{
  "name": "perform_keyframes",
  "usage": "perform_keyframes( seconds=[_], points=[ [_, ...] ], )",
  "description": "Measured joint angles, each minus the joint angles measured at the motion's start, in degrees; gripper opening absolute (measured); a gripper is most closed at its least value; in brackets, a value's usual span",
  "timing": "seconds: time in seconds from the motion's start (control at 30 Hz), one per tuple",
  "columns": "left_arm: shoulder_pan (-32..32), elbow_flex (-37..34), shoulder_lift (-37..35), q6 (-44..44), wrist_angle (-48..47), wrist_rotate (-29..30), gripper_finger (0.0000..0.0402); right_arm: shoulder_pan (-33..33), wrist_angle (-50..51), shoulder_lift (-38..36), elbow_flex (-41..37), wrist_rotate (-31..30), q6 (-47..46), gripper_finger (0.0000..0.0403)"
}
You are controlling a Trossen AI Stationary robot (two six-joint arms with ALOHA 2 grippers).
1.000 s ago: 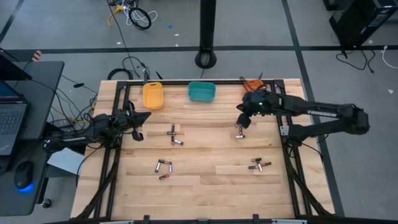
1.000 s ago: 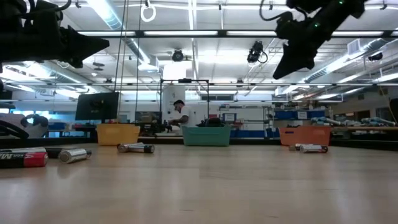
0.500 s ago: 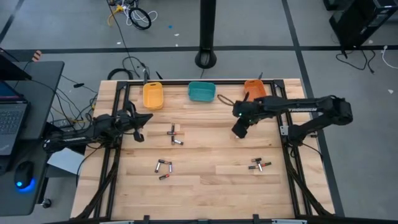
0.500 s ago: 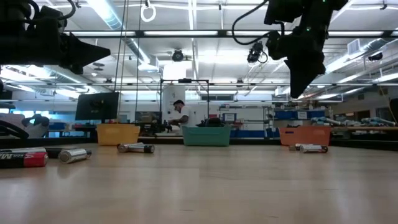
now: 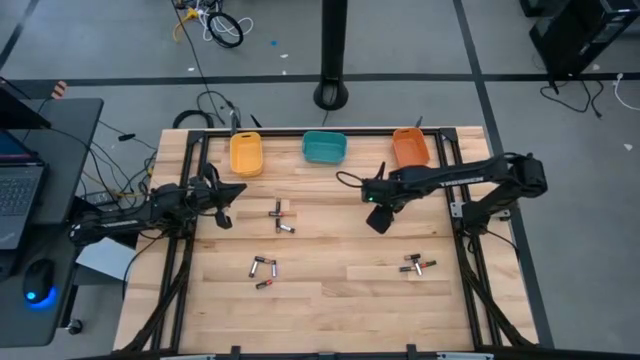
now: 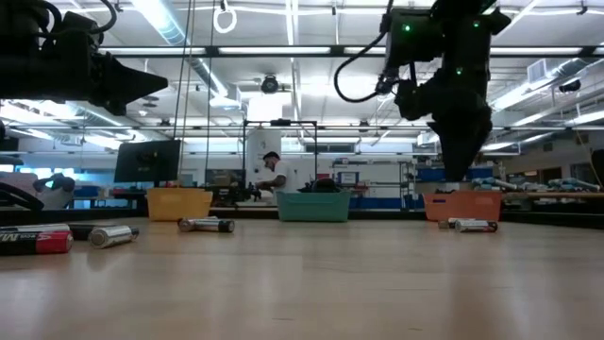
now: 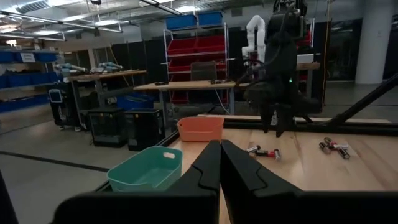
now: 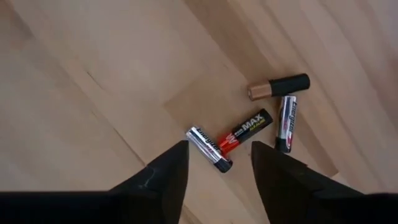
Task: Sort batteries
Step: Put the brown battery into the orange bin
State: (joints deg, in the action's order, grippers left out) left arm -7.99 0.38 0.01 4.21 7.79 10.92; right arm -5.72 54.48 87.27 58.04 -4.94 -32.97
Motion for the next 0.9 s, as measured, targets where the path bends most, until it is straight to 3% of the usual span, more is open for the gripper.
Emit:
perform_keyframes(
  seconds=[0.1,0.4,0.9],
  points=[
    [0.0,0.0,0.0,0.0,0.0,0.0,0.0015,0.4,0.1,1.2,0.0,2.1,1.1,0.0202],
    [0.0,0.0,0.0,0.1,-1.0,0.0,0.0015,7.3,-2.6,1.7,0.0,1.7,23.5,0.0198],
    [0.0,0.0,0.0,-0.4,-3.6,0.1,0.0015,5.5,-4.1,10.5,-0.1,-0.1,32.2,0.0188]
  ],
)
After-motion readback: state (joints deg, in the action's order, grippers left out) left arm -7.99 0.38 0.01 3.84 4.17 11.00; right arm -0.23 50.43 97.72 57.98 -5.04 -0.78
